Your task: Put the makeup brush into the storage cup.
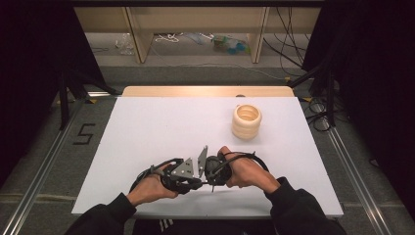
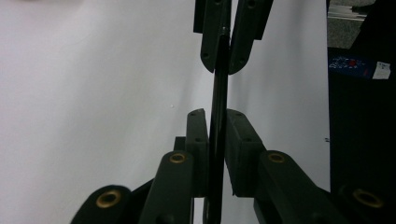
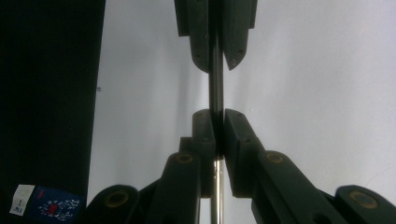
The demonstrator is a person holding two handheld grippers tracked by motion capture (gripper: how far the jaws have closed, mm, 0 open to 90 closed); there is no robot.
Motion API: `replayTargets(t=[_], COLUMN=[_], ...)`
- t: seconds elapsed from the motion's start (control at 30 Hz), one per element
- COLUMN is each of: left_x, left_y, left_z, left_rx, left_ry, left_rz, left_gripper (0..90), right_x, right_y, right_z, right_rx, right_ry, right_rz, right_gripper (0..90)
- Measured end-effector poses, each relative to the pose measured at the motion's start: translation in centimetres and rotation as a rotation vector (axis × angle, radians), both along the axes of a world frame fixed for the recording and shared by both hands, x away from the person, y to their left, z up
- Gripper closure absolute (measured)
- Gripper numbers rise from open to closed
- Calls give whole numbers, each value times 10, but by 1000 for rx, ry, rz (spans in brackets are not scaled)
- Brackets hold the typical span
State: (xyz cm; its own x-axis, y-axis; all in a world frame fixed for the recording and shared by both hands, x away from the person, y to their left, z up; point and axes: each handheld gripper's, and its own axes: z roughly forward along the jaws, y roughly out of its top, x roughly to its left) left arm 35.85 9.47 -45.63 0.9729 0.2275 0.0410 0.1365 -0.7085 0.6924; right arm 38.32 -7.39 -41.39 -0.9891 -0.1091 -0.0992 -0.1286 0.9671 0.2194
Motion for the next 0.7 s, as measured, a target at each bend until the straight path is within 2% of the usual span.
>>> replayTargets(t=[0.07,0.17,0.2,0.23,0.3,0.33,0.37,0.4,0.43,0.47,0.5,0.57,0.63,0.67,0.7], left_x=[0,0,0,-1,-2,-2,-1,-1,0,0,0,0,1,1,3], left_y=[0,-1,0,0,0,0,0,0,1,1,1,2,3,3,5], left_z=[-1,-2,-2,-1,-1,-1,-1,-1,0,0,0,1,1,1,1], left_rx=[-8,-9,-11,-15,-24,-30,-32,-32,-39,-39,-43,-59,-70,-70,-80], left_ry=[4,14,18,16,27,32,33,33,29,29,24,25,21,21,24], left_rz=[0,-10,-13,2,9,0,-4,-4,-3,-3,1,34,60,60,81], left_gripper=[824,833,836,836,836,836,836,836,836,836,836,836,836,836,836], right_x=[-1,0,-1,-1,0,2,1,1,1,0,0,5,6,6,9], right_y=[-1,-1,-1,-1,-2,-3,-4,-4,-9,-11,-13,-19,-24,-24,-28], right_z=[0,0,0,0,3,6,8,8,17,21,25,28,31,31,32], right_rx=[1,10,13,14,39,40,58,58,97,104,121,157,176,176,214], right_ry=[-3,-4,8,6,-5,-17,-9,-9,-25,-15,-27,-57,-72,-72,-64], right_rz=[-13,7,-14,-9,-21,1,-25,-25,-64,-80,-98,-109,-153,-153,-211], right_gripper=[830,825,821,816,760,703,668,668,606,580,531,451,408,408,337])
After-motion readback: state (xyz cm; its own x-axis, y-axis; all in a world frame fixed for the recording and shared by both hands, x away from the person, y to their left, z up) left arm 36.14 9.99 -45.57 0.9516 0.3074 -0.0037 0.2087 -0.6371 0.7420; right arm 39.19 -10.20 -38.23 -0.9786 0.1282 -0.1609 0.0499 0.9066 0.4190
